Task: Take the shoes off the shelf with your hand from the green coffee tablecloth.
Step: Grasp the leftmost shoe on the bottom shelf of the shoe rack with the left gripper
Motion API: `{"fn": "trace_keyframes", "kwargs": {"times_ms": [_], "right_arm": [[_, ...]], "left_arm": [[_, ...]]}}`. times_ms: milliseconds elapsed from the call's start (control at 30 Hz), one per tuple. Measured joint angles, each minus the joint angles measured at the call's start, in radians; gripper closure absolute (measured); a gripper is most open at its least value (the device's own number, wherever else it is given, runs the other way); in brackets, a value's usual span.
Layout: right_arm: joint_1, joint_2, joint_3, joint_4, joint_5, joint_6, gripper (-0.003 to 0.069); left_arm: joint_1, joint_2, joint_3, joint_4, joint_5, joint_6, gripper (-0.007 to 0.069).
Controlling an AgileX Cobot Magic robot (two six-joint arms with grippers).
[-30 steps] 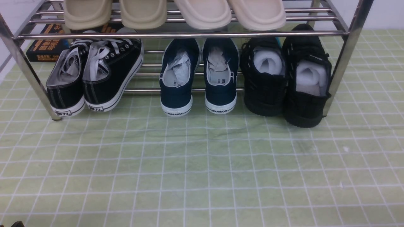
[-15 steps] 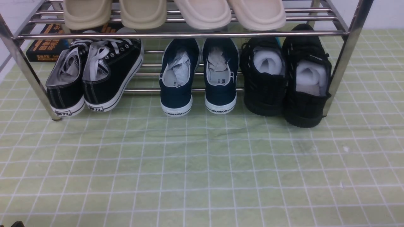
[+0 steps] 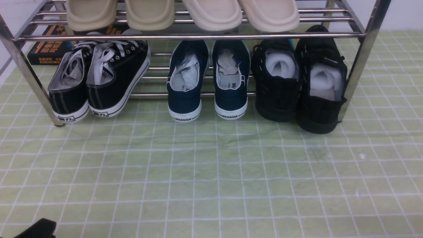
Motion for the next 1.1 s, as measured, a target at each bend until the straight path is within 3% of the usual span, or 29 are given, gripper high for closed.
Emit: {"fn": "trace_keyframes", "kwargs": {"times_ms": [267,400,567,800,833,1000,1100], "right_arm": [[0.0,0.0,0.0,0.0,0.0,0.0,0.042],[0.0,0.0,0.0,0.0,0.0,0.0,0.042],[0.0,0.0,0.0,0.0,0.0,0.0,0.042],[0.0,0.0,0.0,0.0,0.0,0.0,0.042],[0.0,0.0,0.0,0.0,0.0,0.0,0.042],[0.0,0.0,0.0,0.0,0.0,0.0,0.042],[0.0,0.0,0.0,0.0,0.0,0.0,0.042]], "left_arm": [[0.0,0.0,-0.051,-0.006,0.054,0.143,0.0405],[0.0,0.006,-0.179,0.027,0.084,0.231,0.0515],[0.0,0.165,-0.329,0.171,0.2,0.25,0.0622],[0.0,0.539,-0.521,0.366,0.561,0.251,0.0624],[0.0,0.677,-0.614,0.448,0.622,0.252,0.0624],[0.0,0.854,-0.801,0.6,0.619,0.256,0.0617],[0.0,1.005,-0.958,0.689,0.606,0.274,0.0568]]}}
